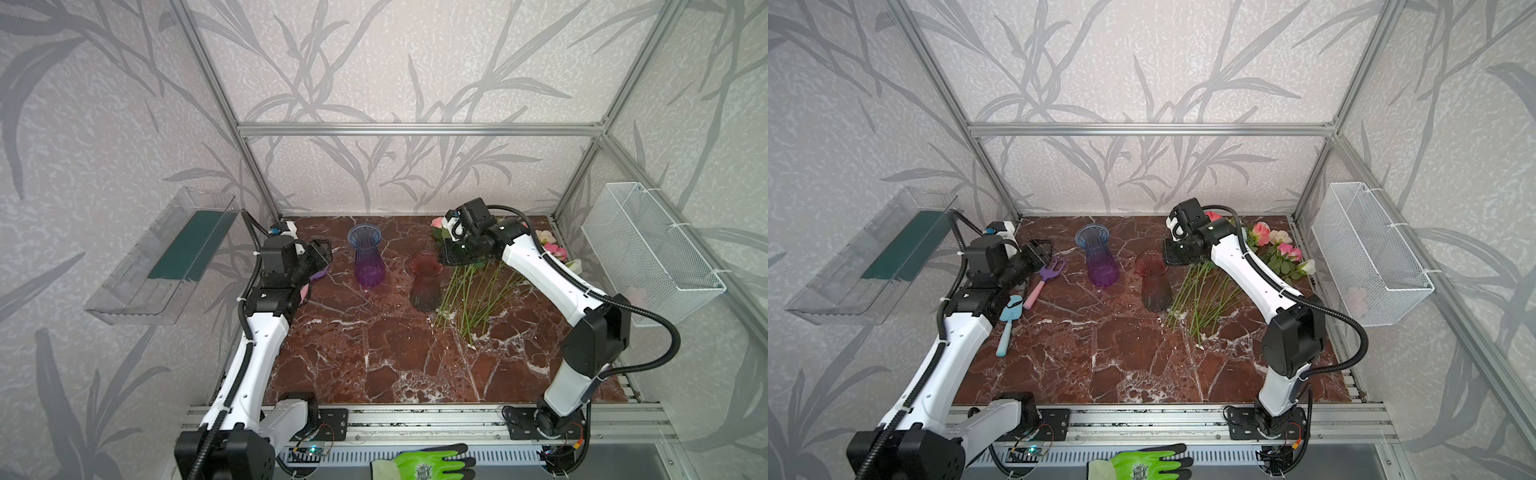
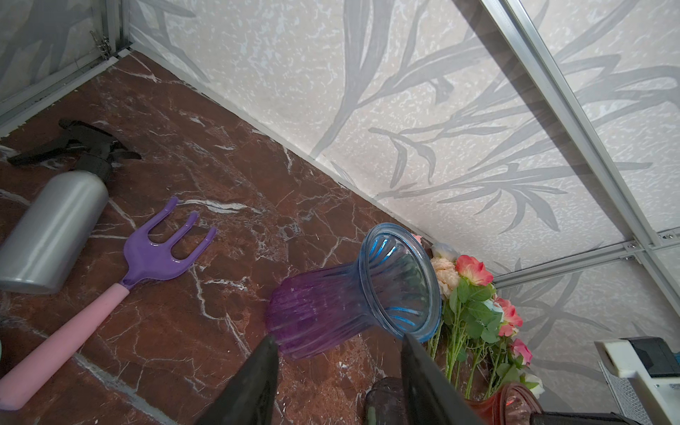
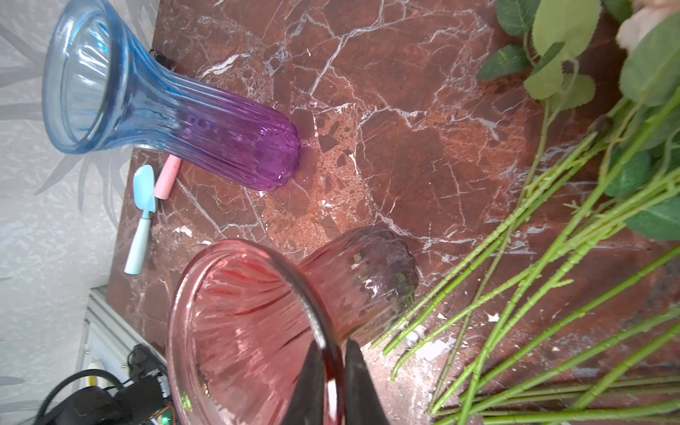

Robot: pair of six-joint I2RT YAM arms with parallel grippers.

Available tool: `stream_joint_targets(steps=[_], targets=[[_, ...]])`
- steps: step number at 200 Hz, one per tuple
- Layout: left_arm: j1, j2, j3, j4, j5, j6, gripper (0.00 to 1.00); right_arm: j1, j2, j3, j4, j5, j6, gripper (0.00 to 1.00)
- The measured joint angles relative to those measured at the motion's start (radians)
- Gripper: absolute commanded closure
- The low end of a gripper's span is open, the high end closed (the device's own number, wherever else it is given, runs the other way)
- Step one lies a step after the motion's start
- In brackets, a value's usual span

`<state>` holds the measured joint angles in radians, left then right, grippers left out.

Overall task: Arrange flowers in a vase
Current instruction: Place the vase at the center of the table.

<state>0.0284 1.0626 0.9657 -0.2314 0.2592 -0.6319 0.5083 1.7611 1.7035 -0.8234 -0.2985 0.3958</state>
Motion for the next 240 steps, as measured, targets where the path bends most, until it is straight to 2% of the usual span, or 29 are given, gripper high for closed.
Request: stream_joint_targets(steps=[20,71,144,190,204,218,240], targets=[[0.0,0.0,0.0,0.0,0.005,0.0,0.44,-0.002,0.0,-0.002,0.007,-0.014,0.0,1.0],[0.0,0.001,0.0,0.0,0.021,-0.001,0.4,-0.012,0.0,-0.006,0.021,-0.044,-0.002,0.67],[0.0,0.001,0.0,0.005,0.048,0.0,0.36,-0.015,-0.001,0.035,0.032,-0.057,-0.019,0.53],[0.0,-0.01,-0.001,0.051,0.092,0.001,0.34,-0.085,-0.064,0.068,0.035,-0.043,-0.036,0.55],[-0.002,-0.016,-0.002,0.077,0.123,0.0,0.35,-0.139,-0.113,0.043,0.058,-0.035,-0.047,0.64],[-0.015,-0.018,-0.002,0.104,0.155,0.0,0.35,-0.211,-0.176,-0.032,0.106,-0.024,-0.052,0.79],[-0.076,-0.018,-0.002,0.129,0.195,0.008,0.36,-0.304,-0.223,-0.181,0.176,0.003,-0.054,0.85]])
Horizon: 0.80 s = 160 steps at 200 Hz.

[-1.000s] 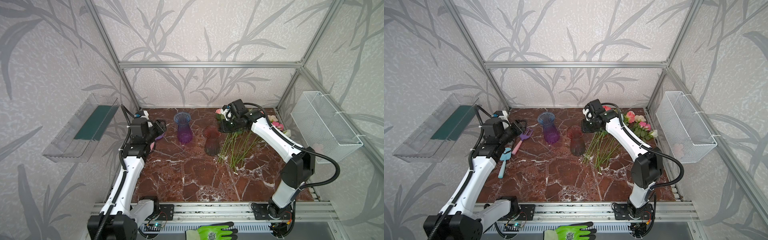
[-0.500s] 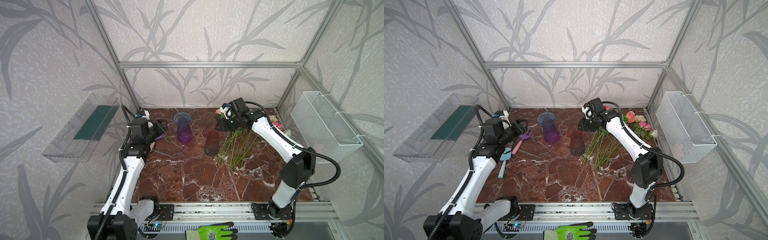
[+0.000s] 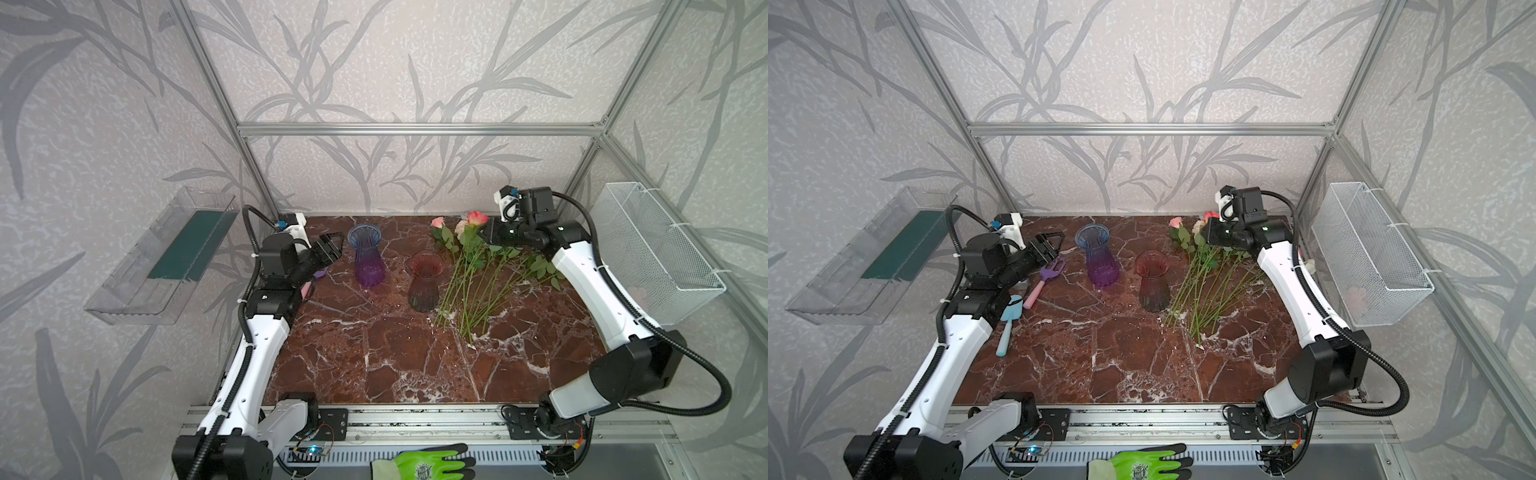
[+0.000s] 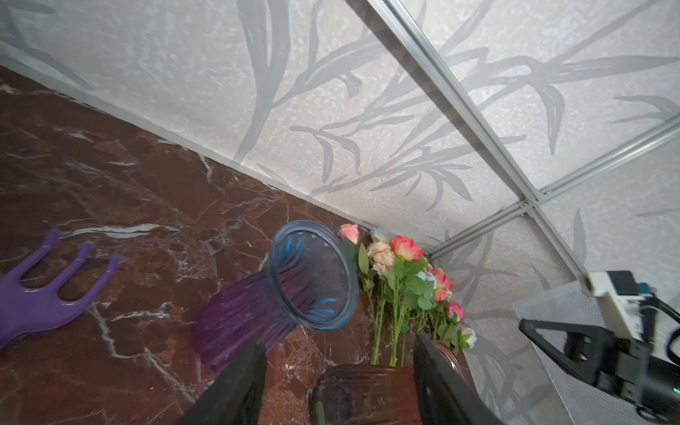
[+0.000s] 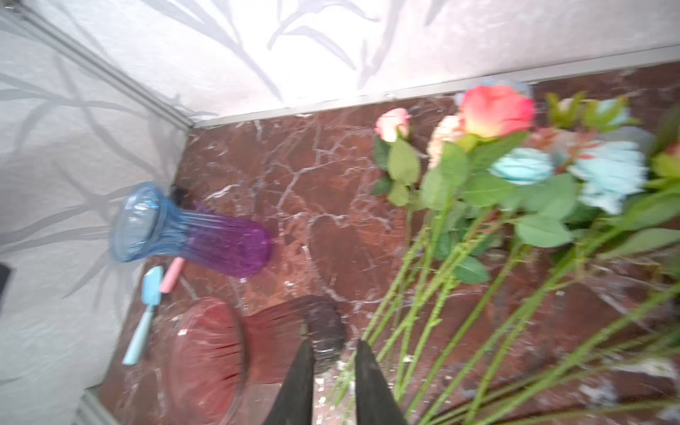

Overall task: Arrange flowers in a vase
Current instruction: Place the vase at the center of the table, then pick up the flower from the flowers.

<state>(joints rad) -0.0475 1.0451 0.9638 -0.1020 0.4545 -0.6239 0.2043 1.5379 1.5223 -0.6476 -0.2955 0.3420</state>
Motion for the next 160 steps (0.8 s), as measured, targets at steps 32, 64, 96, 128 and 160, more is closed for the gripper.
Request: stream_joint_targets(steps=[32,64,96,128,160], targets=[[-0.152,0.005,0.0,0.006,0.048,0.034,0.38,-0.013,0.14,-0.093,0.041,-0.001,-0.015,0.88],[-0.264,0.029,0.0,0.008,0.095,0.05,0.39,0.001,0.336,-0.071,0.059,-0.007,-0.022,0.88],[-0.314,0.066,0.0,0.029,0.119,0.046,0.39,0.013,0.458,0.003,0.061,-0.009,-0.026,0.87],[-0.334,0.083,0.0,0.029,0.126,0.045,0.39,0.019,0.512,0.076,0.062,0.013,-0.026,0.85],[-0.337,0.082,0.0,0.036,0.126,0.045,0.39,0.02,0.527,0.098,0.057,0.047,-0.026,0.79]])
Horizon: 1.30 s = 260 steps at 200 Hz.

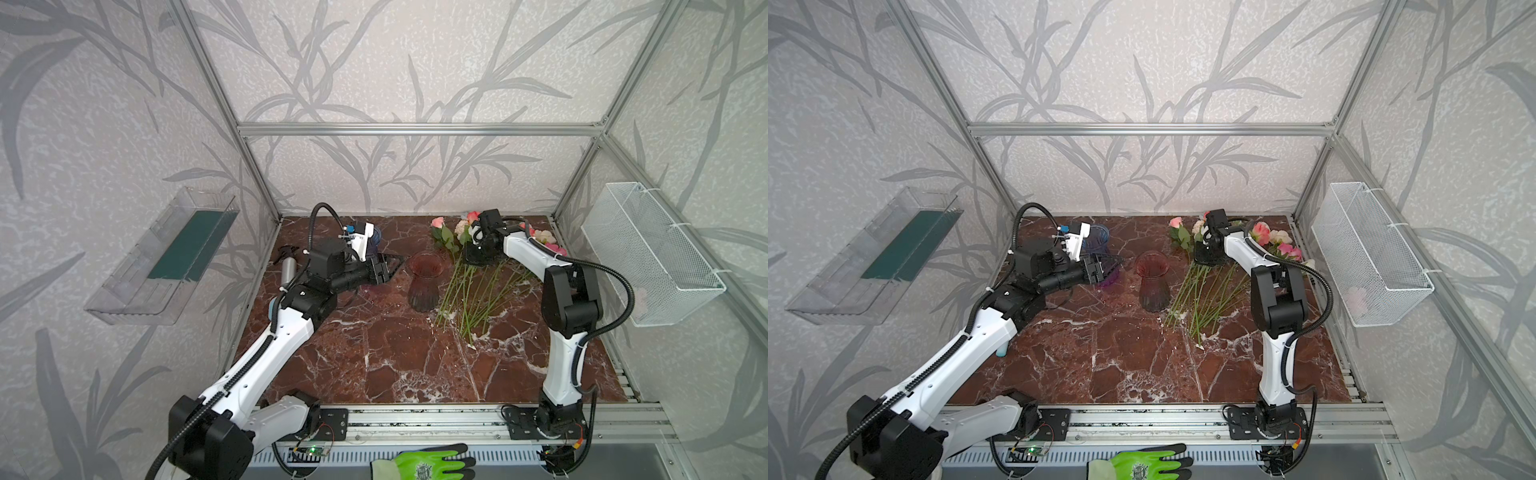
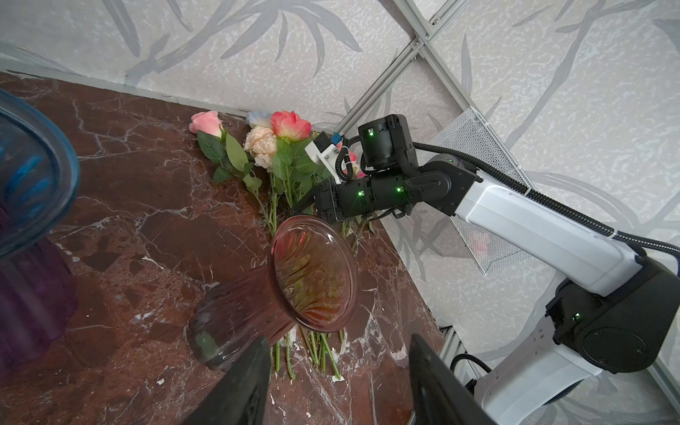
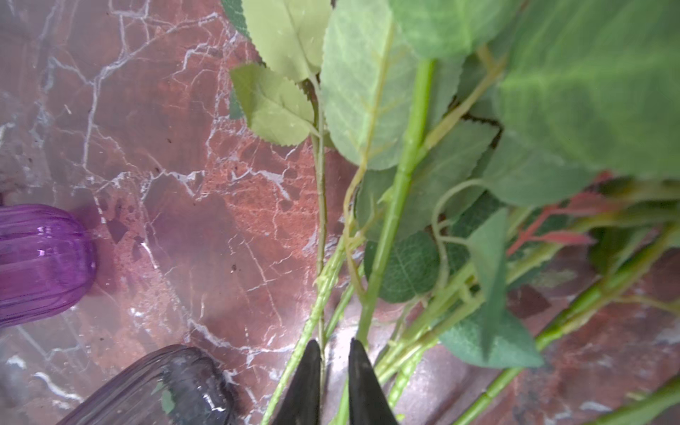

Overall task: Arrange flowers in a vase
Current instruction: Pick up the flower from the flowers.

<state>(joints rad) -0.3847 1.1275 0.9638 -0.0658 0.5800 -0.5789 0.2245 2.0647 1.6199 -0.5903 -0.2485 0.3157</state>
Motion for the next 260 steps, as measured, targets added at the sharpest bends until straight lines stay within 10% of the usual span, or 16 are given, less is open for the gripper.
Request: stream_joint_targets(steps=[155,260], targets=[[0.0,-0.001,-0.011,0.019,-0.002,-0.016,0.39,0.015,0.066,0.043,-0.031,0.019,-0.01,0.99],[-0.001,-0.007,-0.024,0.037,-0.005,-0.023,0.39,0.033,-0.383,-0.222,0.161,-0.016,0.058,1.0]])
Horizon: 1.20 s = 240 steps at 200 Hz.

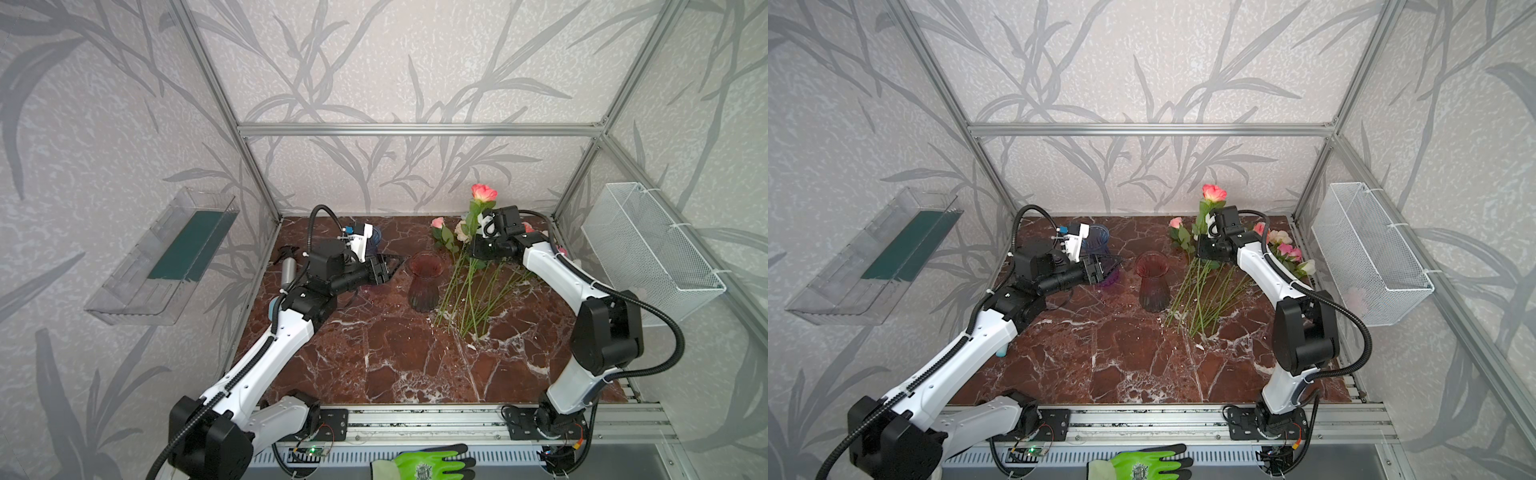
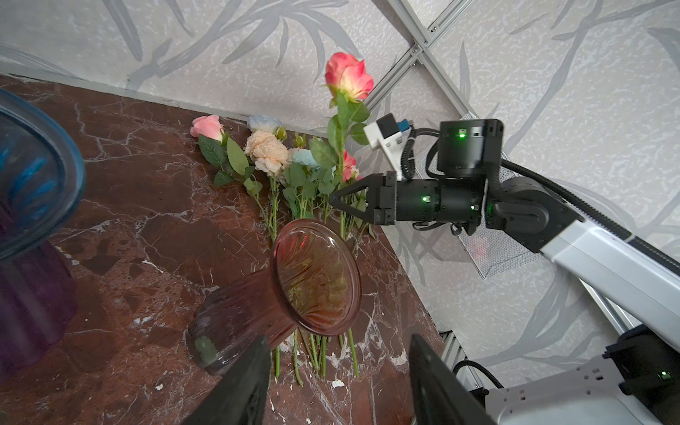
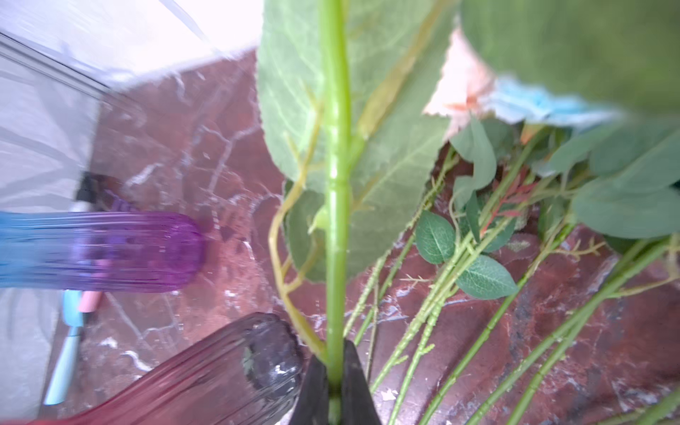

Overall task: Arrange flowers in a vase
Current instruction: Pick up the flower from the flowers, then place the flower in the vase.

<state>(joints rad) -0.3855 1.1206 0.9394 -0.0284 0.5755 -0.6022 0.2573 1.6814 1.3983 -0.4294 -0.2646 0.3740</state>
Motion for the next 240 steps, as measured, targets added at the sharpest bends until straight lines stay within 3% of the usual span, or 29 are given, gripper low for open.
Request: stream_joint_targets(steps=[70,117,206,240], targets=[[0.0,-0.066,-0.02,0.003,-0.037,0.019,0.38,0.044,-0.254,-0.008,0.09,0.029,-0.002,1.0],[0.0,-0.154,-0.051,0.007,-0.131,0.06,0.36,0.067,-0.297,0.086,0.099,0.042,-0.005,1.0],[0.03,-0.417,-0.195,0.065,-0.561,0.117,0.32,0.186,-0.285,0.296,0.164,0.055,-0.017,1.0],[0.051,-0.443,-0.209,0.076,-0.655,0.112,0.32,0.219,-0.246,0.337,0.166,0.056,-0.027,1.0]])
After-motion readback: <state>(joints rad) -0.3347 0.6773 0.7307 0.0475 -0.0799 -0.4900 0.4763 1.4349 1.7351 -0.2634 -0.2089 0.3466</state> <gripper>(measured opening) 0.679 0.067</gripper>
